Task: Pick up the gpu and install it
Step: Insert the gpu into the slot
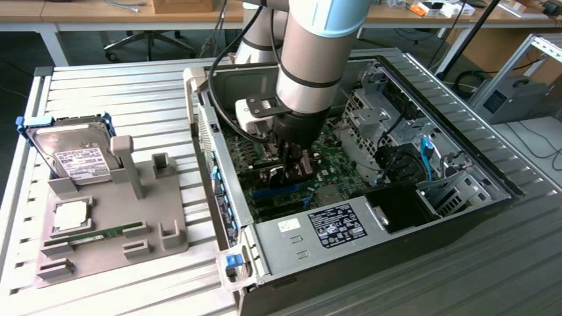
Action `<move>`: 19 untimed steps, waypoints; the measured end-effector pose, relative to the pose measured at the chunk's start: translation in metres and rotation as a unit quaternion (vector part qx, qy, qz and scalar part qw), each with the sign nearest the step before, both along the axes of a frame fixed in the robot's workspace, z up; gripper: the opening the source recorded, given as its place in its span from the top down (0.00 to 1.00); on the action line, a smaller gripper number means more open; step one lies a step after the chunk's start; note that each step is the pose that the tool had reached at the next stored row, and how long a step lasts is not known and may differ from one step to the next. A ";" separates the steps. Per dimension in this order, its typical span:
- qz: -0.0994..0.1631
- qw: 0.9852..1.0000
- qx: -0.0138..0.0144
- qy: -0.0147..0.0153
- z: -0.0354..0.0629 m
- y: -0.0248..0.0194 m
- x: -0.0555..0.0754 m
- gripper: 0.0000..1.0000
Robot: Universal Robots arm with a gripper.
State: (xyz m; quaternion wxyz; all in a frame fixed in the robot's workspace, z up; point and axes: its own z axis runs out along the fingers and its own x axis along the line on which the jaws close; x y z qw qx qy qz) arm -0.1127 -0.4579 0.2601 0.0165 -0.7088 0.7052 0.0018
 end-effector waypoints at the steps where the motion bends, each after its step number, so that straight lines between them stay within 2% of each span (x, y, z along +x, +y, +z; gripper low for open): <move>1: 0.000 1.000 0.000 0.000 0.0000 0.0000 0.000 0.73; 19: -0.013 1.000 0.000 0.000 0.0006 -0.0001 0.000 0.73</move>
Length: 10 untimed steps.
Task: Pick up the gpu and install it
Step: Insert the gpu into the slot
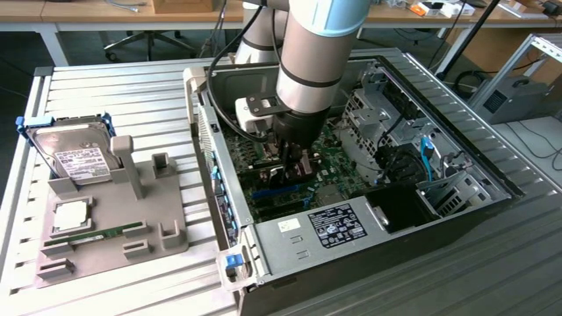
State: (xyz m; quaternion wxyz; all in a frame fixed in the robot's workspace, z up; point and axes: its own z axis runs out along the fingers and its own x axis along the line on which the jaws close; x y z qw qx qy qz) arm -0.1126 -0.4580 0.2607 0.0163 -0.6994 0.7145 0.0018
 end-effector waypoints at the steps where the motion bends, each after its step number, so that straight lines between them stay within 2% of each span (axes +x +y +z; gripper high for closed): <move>1: 0.000 1.000 0.000 0.000 0.0000 0.0000 0.000 0.73; 10: 0.000 1.000 0.000 0.001 0.0000 -0.0002 0.000 0.73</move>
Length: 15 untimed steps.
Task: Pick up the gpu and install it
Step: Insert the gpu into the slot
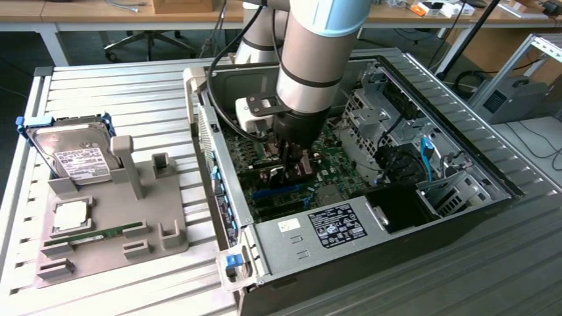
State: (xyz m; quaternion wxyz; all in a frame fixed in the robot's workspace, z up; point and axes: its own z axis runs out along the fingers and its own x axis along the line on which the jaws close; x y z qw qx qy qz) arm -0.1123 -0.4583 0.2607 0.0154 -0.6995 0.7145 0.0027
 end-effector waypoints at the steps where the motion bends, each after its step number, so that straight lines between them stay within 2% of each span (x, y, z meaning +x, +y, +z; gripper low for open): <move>1: 0.000 1.000 0.000 0.000 0.0000 0.0000 0.000 0.73; 15: 0.006 1.000 0.000 0.000 -0.0001 -0.0011 0.003 0.73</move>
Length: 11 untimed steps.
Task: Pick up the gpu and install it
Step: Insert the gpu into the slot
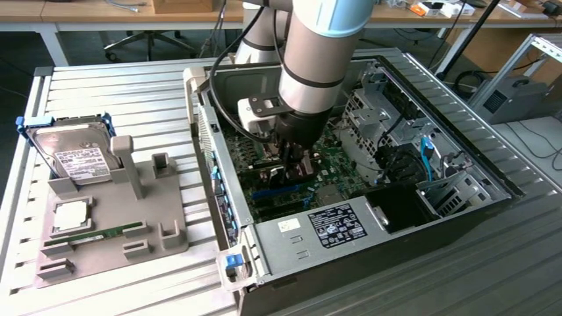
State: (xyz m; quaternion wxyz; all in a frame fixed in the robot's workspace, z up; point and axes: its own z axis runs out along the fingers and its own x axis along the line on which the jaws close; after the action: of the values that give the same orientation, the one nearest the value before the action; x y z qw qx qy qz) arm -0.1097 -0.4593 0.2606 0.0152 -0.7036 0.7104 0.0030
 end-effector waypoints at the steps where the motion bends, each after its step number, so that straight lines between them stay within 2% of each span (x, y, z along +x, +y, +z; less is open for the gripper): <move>1: 0.001 1.000 0.000 0.000 0.0000 -0.0002 0.000 0.73; 11: 0.002 1.000 0.000 0.000 -0.0011 -0.0003 0.000 0.73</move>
State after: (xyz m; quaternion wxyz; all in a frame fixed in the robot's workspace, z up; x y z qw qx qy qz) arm -0.1099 -0.4596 0.2595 0.0152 -0.7050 0.7091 0.0030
